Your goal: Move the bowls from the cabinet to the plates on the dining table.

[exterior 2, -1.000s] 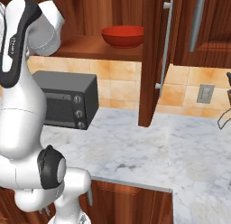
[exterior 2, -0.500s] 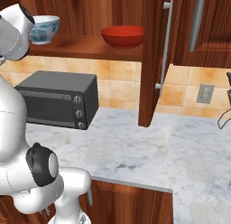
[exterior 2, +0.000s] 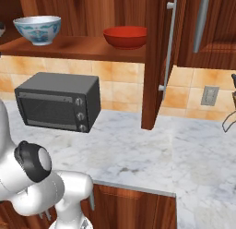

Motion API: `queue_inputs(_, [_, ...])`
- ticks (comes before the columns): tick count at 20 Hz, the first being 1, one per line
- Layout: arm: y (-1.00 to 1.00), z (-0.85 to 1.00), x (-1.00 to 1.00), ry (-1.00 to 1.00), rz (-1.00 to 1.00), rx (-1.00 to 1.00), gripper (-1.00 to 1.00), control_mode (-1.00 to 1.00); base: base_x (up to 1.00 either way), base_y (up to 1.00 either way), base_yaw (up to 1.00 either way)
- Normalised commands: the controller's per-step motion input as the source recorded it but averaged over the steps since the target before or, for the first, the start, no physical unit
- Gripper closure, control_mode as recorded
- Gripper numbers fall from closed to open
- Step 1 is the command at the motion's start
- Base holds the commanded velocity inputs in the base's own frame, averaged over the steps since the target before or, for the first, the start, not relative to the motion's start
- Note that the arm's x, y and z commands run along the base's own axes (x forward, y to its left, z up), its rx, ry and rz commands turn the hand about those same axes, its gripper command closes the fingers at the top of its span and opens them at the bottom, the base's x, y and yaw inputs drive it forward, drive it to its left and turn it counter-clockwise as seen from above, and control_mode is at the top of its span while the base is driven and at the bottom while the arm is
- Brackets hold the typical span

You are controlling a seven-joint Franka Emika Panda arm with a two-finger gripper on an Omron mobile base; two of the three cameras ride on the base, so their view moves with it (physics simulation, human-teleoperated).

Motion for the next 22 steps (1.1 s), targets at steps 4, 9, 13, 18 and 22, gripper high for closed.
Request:
queue_inputs(4, [0.71, -0.06, -0.04, -0.19, -0.02, 0.00, -1.00, -1.00, 0.00, 0.00, 0.00])
queue_inputs(9, [0.43, -0.01, -0.15, -0.21, -0.01, -0.06, -1.00, -1.00, 0.00, 0.00, 0.00])
queue_inputs(13, [0.15, -0.01, -0.02, -0.04, 0.00, -0.07, -1.00, -1.00, 0.00, 0.00, 0.00])
queue_inputs(18, [-0.47, 0.07, -0.04, 0.00, 0.00, -0.01, -1.00, -1.00, 0.00, 0.00, 0.00])
queue_inputs(22, [-0.89, 0.21, -0.09, 0.00, 0.00, 0.00, -1.00, -1.00, 0.00, 0.00, 0.00])
